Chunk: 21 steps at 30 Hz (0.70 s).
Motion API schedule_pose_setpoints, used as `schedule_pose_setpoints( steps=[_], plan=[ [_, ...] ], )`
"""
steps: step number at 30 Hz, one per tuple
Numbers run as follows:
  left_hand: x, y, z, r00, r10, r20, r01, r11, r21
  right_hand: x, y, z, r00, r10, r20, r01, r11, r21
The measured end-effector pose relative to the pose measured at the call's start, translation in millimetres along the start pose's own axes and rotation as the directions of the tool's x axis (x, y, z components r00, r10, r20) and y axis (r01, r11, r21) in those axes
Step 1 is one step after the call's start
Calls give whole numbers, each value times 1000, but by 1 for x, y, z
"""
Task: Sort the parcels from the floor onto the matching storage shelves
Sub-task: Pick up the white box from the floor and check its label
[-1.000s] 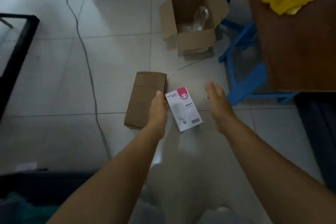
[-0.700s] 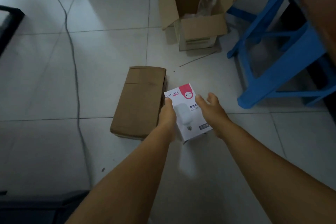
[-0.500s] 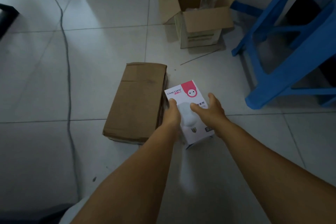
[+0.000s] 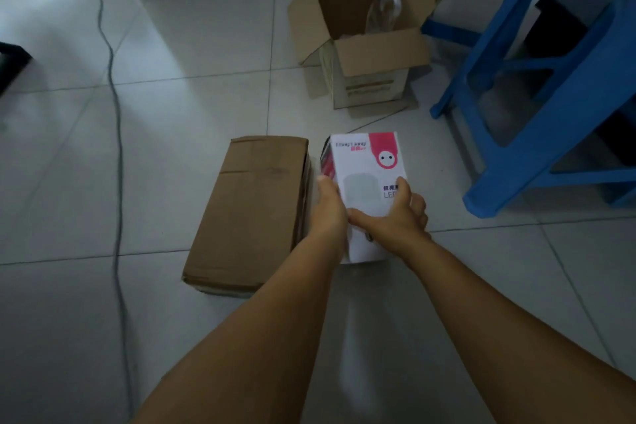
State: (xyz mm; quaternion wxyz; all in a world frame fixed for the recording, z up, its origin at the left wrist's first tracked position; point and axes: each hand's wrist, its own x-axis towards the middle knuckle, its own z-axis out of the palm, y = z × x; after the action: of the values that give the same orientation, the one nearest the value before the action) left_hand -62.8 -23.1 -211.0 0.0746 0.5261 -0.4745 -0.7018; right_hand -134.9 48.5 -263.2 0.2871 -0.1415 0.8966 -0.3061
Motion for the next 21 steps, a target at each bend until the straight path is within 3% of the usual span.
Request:
schedule_pose_setpoints(
  steps=[8,12,16,21],
  plan=[
    [-16,32,8,969,236,72,-243,964,106,4,-23,-17,994,29,-105,-7,980,198],
    [-1,36,-9,948,317,11,-314,935,163,6,-21,-40,997,-75,-35,83,939,333],
    [6,35,-25,976,213,-38,-210,975,73,6,-19,-63,977,-183,113,87,815,573],
    [5,25,-31,985,110,134,-105,993,-46,6,-11,-73,945,-265,190,93,776,624]
  ],
)
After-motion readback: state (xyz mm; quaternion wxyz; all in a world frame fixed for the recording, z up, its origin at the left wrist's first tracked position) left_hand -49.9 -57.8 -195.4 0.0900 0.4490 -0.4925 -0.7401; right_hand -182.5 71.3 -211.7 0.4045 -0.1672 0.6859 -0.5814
